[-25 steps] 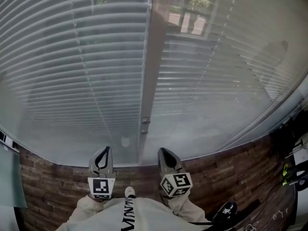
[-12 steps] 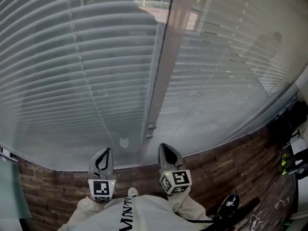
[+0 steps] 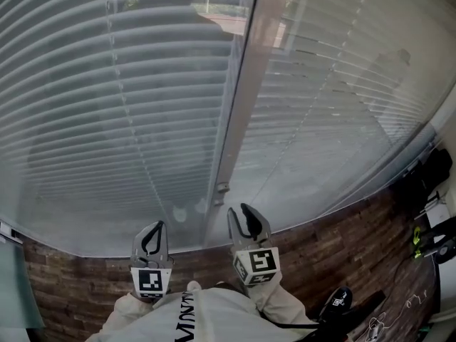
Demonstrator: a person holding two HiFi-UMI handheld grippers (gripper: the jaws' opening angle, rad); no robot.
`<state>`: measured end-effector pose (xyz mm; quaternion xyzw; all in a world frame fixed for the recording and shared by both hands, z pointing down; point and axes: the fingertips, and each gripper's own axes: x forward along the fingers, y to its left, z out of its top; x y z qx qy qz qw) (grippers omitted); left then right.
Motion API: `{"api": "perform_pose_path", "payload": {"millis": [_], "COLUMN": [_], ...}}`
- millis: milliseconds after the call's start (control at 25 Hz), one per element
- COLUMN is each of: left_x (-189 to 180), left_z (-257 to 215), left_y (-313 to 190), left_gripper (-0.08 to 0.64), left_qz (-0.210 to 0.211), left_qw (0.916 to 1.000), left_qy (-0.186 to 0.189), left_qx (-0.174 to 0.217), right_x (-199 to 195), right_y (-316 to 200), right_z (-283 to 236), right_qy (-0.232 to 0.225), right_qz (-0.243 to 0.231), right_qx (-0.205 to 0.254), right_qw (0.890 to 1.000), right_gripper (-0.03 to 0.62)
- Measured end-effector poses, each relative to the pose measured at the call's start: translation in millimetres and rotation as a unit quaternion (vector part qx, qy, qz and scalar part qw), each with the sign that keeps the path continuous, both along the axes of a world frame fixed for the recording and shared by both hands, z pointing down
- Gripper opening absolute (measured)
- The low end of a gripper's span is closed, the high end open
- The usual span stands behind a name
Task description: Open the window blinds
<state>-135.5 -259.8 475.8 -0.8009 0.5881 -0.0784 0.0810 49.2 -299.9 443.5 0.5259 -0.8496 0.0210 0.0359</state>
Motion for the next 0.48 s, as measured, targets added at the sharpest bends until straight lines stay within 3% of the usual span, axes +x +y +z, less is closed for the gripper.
{"api": "perform_pose_path", "payload": {"millis": [200,320,480], "left_x": [-7,-4,-5], "left_z": [1,-2,3], "left_y": [-8,-8,-7], "left_gripper": [0.000,0.000,0.000], "left_qz": [-0.004,-0.001,0.000], "left_qw": [1.0000,1.0000,1.0000], "left_qy": [-0.002,0.004,-0.002], "left_qx": [-0.003,0.003,-0.006], "right_x": [-23,-31,-38], "right_y": [-9,-8,-10], "right_z": [-25,-38,-44], "right_qy": [0.078,0.130,0.188], "right_qz": [-0.023,-0.032,-0.039], "right_qx": [0.051,0.091,0.108], "right_qw": [0.995,0.987,0.975], "right_gripper": [0.161,0.179,0.197]}}
